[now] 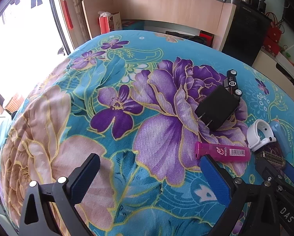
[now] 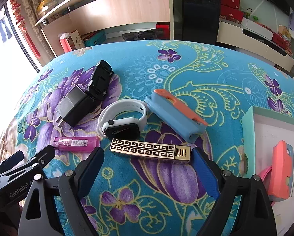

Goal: Organize rigid objects
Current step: 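Grasp the gold patterned bar with the right tool while the left tool grasps the pink lighter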

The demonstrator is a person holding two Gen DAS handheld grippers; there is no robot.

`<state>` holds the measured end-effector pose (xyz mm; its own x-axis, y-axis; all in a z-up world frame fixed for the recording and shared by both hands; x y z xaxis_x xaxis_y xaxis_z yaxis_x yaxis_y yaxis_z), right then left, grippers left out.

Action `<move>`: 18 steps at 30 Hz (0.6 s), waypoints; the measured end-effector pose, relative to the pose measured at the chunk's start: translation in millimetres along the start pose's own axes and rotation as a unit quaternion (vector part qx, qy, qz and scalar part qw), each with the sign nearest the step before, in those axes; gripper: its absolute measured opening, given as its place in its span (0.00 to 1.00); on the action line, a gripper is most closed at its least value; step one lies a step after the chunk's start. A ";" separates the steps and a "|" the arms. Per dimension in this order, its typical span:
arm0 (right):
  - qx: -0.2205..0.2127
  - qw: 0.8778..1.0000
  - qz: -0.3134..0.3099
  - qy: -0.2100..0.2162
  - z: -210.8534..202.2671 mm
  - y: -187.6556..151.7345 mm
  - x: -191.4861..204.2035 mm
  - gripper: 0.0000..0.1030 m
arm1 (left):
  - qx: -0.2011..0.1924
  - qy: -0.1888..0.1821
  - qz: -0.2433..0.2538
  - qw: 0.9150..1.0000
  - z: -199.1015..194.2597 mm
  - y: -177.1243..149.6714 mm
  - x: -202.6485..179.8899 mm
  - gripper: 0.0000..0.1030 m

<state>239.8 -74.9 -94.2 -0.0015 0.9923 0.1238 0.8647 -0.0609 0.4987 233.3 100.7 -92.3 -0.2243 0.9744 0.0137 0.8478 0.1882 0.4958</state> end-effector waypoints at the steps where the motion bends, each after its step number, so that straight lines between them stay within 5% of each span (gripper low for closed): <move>1: 0.001 1.000 0.000 -0.002 1.6 -0.1 0.3 0.88 | 0.000 -0.001 0.001 1.000 0.0 0.1 -0.6 1.00; 18: -0.005 1.000 0.017 -0.001 5.0 -0.3 -6.9 0.82 | 0.001 -0.006 0.017 1.000 -1.0 -0.3 -9.7 1.00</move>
<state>242.0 -81.1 -99.4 0.0280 0.9899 0.1390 0.8591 -0.0949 0.5029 234.7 91.1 -91.7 -0.1904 0.9815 0.0203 0.8553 0.1557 0.4941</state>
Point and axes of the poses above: each gripper's, at about its wrist camera, not at the fingertips, and z roughly the way its jaws point, x to its left, y to its top, the point moved 5 cm from there along z, roughly the way its jaws point, and after that the axes turned 2 degrees about y, right-handed, at the moved point
